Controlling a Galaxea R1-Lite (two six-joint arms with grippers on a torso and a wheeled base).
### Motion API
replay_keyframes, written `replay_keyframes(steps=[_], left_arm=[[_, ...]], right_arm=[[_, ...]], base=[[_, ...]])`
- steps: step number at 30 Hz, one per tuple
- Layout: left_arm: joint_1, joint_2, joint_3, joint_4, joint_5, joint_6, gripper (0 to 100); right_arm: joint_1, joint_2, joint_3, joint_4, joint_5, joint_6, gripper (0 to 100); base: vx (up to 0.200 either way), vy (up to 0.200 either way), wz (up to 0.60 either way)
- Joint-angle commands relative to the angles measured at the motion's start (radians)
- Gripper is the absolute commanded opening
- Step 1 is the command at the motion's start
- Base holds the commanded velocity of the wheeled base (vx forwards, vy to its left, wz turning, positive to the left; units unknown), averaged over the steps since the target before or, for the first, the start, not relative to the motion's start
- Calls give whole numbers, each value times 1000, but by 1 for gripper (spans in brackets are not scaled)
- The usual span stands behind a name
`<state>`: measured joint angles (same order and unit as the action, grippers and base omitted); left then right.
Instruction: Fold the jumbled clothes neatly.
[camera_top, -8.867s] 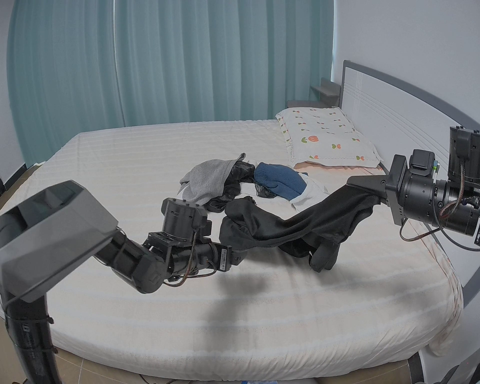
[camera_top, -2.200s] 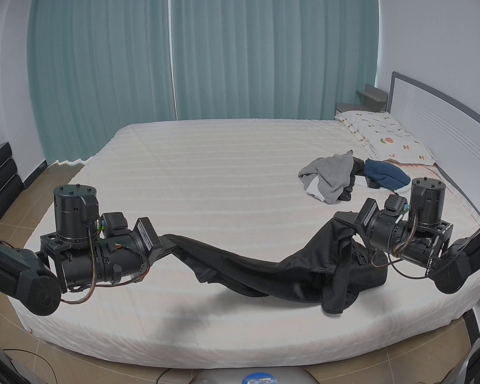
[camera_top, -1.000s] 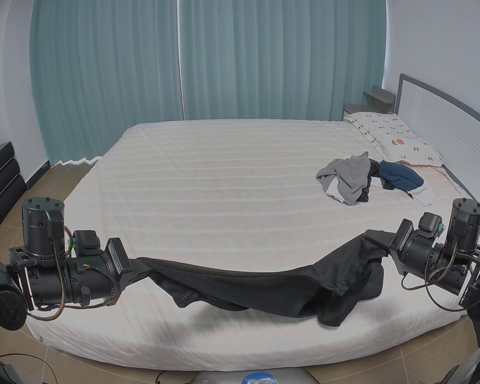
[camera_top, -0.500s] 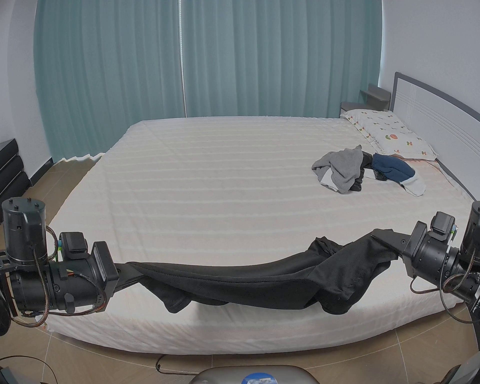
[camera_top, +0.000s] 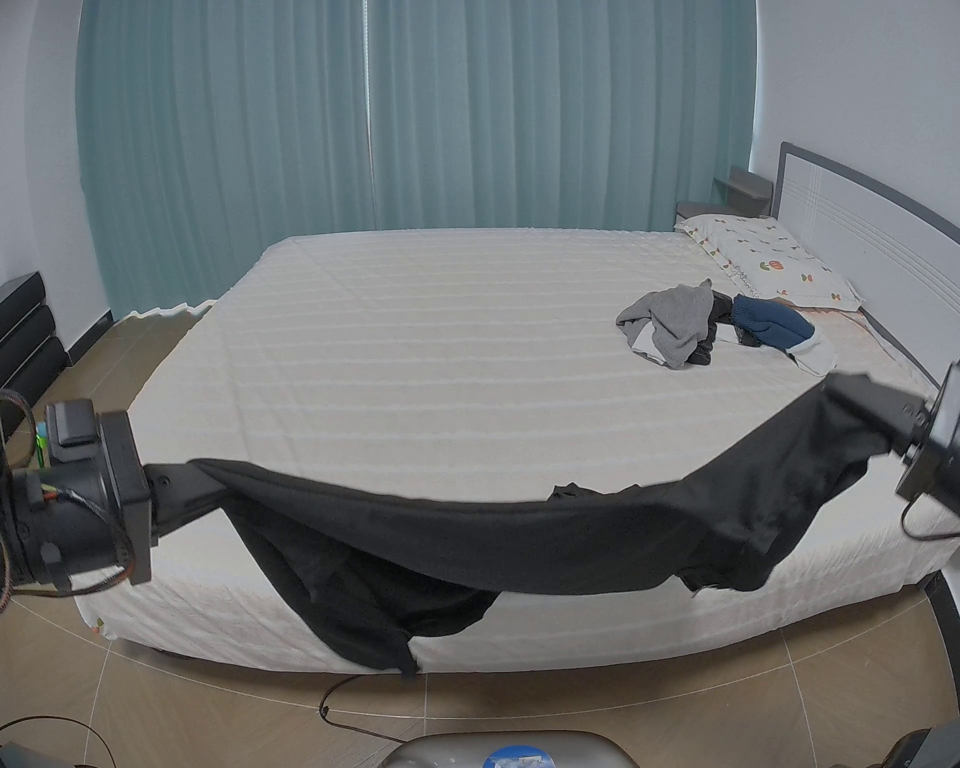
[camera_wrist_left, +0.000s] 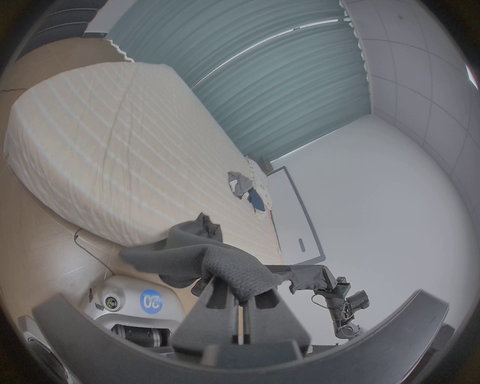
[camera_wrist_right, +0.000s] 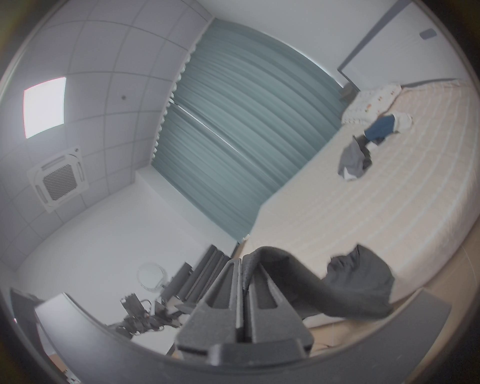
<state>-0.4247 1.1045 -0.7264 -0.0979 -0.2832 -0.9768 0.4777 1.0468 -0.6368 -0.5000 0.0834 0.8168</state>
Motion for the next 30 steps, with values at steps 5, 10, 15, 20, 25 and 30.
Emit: replay_keyframes(steps=[5, 10, 15, 20, 25, 30], left_arm=[[37, 222, -331, 92, 16, -2, 0], [67, 336, -409, 87, 13, -5, 0], [115, 489, -515, 79, 9, -6, 0], [130, 597, -576, 76, 10, -6, 0], [135, 664, -628, 78, 12, -6, 0], [147, 699, -680, 84, 12, -6, 0]], right_arm=[[-171, 188, -481, 192, 75, -5, 0], [-211, 371, -600, 187, 59, -4, 0], [-226, 582, -738, 138, 32, -4, 0], [-221, 720, -784, 31, 13, -5, 0], [-226, 794, -839, -9, 9, -7, 0], [-226, 815, -925, 1, 10, -10, 0]], base=[[0, 0, 0], [0, 0, 0], [0, 0, 0], [40, 0, 0], [200, 0, 0], [200, 0, 0]])
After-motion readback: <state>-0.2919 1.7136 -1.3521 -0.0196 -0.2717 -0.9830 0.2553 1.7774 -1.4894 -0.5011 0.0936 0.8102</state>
